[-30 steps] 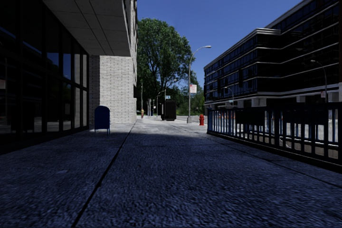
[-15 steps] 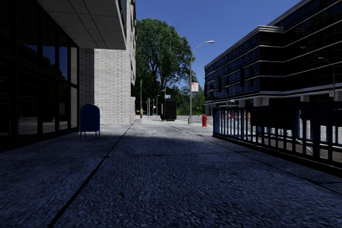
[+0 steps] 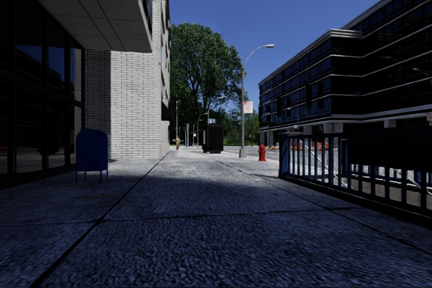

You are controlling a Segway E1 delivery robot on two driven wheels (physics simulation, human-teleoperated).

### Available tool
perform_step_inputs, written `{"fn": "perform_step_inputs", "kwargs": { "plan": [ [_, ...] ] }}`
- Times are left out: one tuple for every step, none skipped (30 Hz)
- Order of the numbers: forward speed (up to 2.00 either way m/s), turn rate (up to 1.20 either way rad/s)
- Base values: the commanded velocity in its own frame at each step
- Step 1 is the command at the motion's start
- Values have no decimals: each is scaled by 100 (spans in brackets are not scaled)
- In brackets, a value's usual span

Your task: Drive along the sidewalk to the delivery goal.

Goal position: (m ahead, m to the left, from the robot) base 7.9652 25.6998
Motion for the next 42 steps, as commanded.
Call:
{"fn": "perform_step_inputs", "kwargs": {
  "plan": [
    [200,0],
    [200,0],
    [200,0],
    [200,0],
    [200,3],
    [200,3],
    [200,12],
    [200,23],
    [200,27],
    [200,27],
    [200,28],
    [200,28],
    [200,19],
    [200,19],
    [200,8],
    [200,1],
    [200,0],
    [200,0],
    [200,0],
    [200,0],
    [200,0],
    [200,0],
    [200,0],
    [200,1],
    [200,2],
    [200,2],
    [200,7],
    [200,17],
    [200,24],
    [200,24],
    [200,35],
    [200,39],
    [200,39],
    [200,40],
    [200,41],
    [200,41],
    [200,41],
    [200,41],
    [200,41],
    [200,43],
    [200,43],
    [200,49]
  ]
}}
